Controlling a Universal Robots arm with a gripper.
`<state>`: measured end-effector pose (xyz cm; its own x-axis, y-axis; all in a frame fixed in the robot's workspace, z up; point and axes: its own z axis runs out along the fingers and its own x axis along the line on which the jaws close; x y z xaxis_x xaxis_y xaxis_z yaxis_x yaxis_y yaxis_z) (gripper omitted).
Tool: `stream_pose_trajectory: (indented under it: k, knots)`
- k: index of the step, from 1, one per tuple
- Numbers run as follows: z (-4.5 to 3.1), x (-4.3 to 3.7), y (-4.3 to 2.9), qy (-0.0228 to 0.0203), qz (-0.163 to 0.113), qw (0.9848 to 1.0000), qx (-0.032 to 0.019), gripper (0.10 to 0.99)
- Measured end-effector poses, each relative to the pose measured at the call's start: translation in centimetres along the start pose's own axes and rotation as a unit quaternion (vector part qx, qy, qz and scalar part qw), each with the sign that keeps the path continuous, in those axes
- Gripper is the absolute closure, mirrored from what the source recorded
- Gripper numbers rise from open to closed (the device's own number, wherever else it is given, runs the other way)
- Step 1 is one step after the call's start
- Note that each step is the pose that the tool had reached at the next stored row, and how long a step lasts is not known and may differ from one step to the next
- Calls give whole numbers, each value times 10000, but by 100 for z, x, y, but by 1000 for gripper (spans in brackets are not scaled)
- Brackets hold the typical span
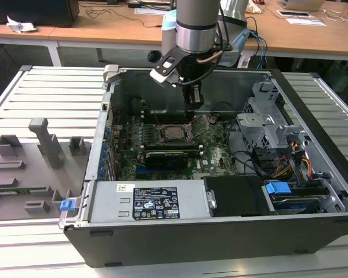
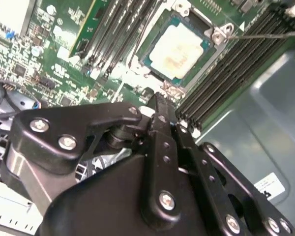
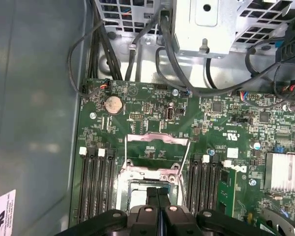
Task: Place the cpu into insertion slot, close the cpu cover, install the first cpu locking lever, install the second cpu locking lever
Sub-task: 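Close the cpu cover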
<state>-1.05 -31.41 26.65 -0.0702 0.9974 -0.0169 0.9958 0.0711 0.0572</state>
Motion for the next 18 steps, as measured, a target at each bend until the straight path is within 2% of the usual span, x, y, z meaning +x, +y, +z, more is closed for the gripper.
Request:
stream_pose_trajectory:
  k: [4, 6, 9, 12, 18]
  knots:
    - [-1, -1, 6, 0, -2, 10000, 1, 980]
    - [5, -8, 103, 0, -16, 10000, 1, 980]
    - [10, -15, 206, 0, -36, 10000, 1, 980]
    - [15, -19, 276, 3, -56, 10000, 0, 980]
    - [17, -22, 309, 4, -88, 10000, -1, 980]
